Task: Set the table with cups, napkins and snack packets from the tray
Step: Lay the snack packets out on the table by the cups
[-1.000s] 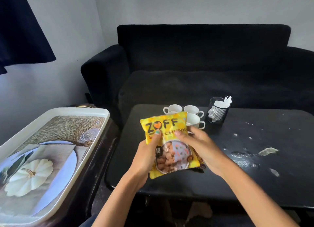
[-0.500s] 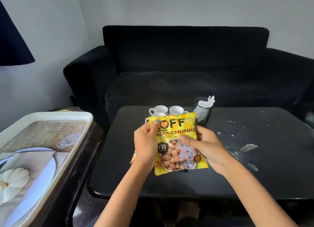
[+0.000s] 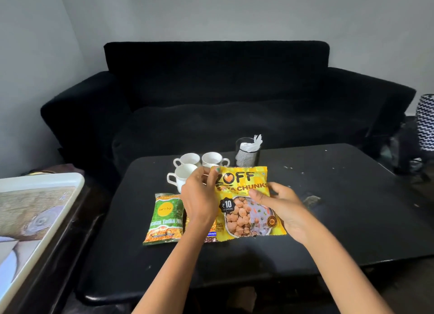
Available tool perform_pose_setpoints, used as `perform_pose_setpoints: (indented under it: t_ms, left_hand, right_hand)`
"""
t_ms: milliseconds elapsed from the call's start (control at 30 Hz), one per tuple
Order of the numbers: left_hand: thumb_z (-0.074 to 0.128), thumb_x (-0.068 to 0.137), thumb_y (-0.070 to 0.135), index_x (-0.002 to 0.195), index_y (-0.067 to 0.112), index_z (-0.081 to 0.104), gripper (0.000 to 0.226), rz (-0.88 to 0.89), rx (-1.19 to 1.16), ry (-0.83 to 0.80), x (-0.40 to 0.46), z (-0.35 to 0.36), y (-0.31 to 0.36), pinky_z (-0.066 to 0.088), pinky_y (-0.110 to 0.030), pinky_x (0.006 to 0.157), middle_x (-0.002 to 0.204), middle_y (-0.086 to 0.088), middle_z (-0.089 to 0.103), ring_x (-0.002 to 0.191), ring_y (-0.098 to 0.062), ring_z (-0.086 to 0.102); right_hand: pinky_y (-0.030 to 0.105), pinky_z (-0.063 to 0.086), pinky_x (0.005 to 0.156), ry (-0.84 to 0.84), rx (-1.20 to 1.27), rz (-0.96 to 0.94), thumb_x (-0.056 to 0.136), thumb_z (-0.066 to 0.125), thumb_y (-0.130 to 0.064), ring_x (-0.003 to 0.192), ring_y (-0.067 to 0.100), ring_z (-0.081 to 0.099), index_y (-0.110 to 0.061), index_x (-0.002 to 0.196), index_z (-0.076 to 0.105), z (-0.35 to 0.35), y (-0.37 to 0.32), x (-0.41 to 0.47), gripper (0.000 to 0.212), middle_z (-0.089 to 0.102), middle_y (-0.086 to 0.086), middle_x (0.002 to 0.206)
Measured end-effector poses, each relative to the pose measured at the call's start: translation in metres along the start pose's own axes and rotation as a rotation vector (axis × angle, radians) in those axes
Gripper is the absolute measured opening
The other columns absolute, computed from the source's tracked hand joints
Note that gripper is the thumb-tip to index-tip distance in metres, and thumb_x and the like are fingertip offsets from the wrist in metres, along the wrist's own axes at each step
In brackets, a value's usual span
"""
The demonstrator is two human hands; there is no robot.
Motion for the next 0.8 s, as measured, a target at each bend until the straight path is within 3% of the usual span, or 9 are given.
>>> perform_pose_setpoints:
  t_ms: [133,267,333,400,533,667,800]
  left_hand:
    - [0.055,0.096,0.02,0.094,0.027,0.066,0.013,-0.064,-0.209,-0.032,-0.001,0.016,-0.005,0.036,-0.022,0.045,0.061,0.006,0.063,0.042,-0.001,0.046]
    - [0.059,0.092,0.009,0.099,0.026,0.063,0.019,-0.116,-0.261,-0.003,-0.005,0.02,-0.011,0.042,-0.021,0.056,0.088,0.008,0.064,0.069,-0.006,0.059]
    - [0.061,0.09,0.01,0.1,0.027,0.061,0.019,-0.147,-0.255,-0.017,-0.005,0.022,-0.017,0.042,-0.02,0.056,0.094,0.01,0.064,0.069,-0.004,0.059]
    - [0.061,0.09,0.013,0.099,0.028,0.06,0.017,-0.152,-0.199,-0.087,-0.005,0.028,-0.02,0.042,-0.023,0.058,0.099,0.008,0.065,0.072,-0.008,0.059]
    - [0.062,0.09,0.02,0.108,0.023,0.062,0.018,-0.108,-0.007,-0.312,-0.011,0.05,-0.021,0.047,-0.03,0.076,0.115,0.005,0.064,0.096,-0.017,0.064]
    - [0.061,0.09,0.029,0.121,0.025,0.058,0.031,0.033,0.311,-0.451,-0.019,0.061,-0.024,0.044,-0.033,0.095,0.127,-0.002,0.055,0.112,-0.02,0.053]
    - [0.052,0.094,0.036,0.138,0.028,0.041,0.046,0.142,0.623,-0.577,-0.028,0.066,-0.036,0.034,-0.04,0.106,0.147,0.001,0.036,0.133,-0.022,0.031]
  right_hand:
    - [0.044,0.056,0.086,0.029,-0.016,0.006,0.056,0.082,-0.037,0.09,0.02,0.072,-0.019,0.099,0.065,-0.016,0.003,0.008,0.05,0.076,0.001,0.092]
    - [0.03,0.055,0.067,0.091,-0.051,0.015,0.068,0.082,-0.028,0.078,0.011,0.072,-0.023,0.089,0.065,-0.033,0.015,0.015,0.027,0.076,-0.004,0.081]
    - [0.032,0.054,0.068,0.179,-0.036,0.031,0.072,0.08,-0.026,0.079,0.014,0.07,-0.021,0.086,0.064,-0.048,0.022,0.017,0.022,0.074,-0.002,0.083]
    - [0.036,0.054,0.075,0.253,-0.035,0.052,0.076,0.077,-0.028,0.081,0.017,0.067,-0.019,0.082,0.061,-0.059,0.027,0.018,0.019,0.071,0.001,0.084]
    - [0.028,0.048,0.061,0.3,-0.147,0.081,0.084,0.069,-0.031,0.075,0.012,0.061,-0.023,0.079,0.056,-0.067,0.033,0.02,0.017,0.064,-0.004,0.083]
    - [0.041,0.05,0.087,0.276,-0.277,0.134,0.087,0.064,-0.03,0.096,0.021,0.06,-0.017,0.109,0.055,-0.069,0.043,0.024,0.026,0.061,0.001,0.106]
    - [0.032,0.038,0.088,0.315,-0.427,0.119,0.09,0.06,-0.027,0.117,0.025,0.05,-0.017,0.138,0.039,-0.075,0.041,0.022,0.053,0.046,0.008,0.139]
Point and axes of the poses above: each hand's wrist, its own x-axis towards the middle knuckle, its own z-axis out of the palm, y = z × x, the point moved 10 cm from there along x, towards the middle knuckle
